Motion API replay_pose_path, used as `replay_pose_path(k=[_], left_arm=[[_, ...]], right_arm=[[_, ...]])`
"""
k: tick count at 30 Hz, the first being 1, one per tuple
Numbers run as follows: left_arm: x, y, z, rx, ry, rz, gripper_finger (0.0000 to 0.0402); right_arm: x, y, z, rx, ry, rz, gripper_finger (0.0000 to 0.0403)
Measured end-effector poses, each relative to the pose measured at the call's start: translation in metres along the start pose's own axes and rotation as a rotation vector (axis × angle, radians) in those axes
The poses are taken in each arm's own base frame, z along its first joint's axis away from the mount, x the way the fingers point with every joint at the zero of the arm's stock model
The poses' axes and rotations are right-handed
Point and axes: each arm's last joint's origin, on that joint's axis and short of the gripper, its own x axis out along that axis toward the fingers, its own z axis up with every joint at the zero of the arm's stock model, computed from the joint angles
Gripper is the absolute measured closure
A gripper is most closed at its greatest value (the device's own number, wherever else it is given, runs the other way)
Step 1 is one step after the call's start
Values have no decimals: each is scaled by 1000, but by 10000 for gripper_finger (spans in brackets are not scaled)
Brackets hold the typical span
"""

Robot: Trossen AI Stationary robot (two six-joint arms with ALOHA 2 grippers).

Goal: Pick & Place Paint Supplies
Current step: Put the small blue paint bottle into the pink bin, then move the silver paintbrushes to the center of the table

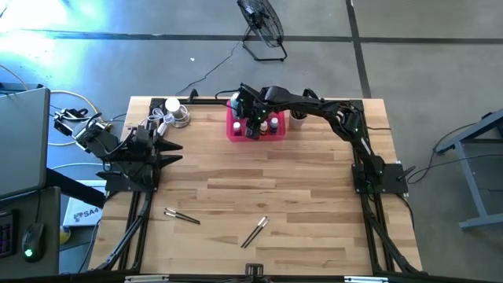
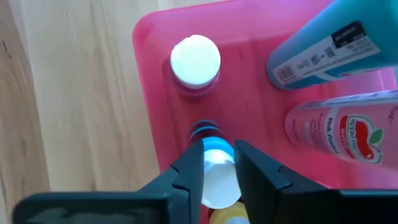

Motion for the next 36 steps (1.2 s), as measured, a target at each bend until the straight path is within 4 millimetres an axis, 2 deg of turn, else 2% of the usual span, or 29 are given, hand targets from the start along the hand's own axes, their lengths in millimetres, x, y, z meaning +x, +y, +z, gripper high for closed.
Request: replay_pose_path(k=[6,15,19,27,32,36], left_arm=[[0,0,0,0,0,0,254],[0,0,0,0,0,0,254],[0,0,0,1,1,0,254],[0,0,-1,8,10,4,254],[0,0,-1,8,11,3,254],[0,1,-2,15,17,5,254]], right_arm=[[-2,4,3,-42,-8,-53,342],[-3,7,4,-49,-17,-50,344],[-10,9,6,-54,-42,-51,344],[-36,14,13,-65,-128,-62,344],[-72,26,18,-80,-214,-71,344],[-106,44,20,-113,-305,-65,344]])
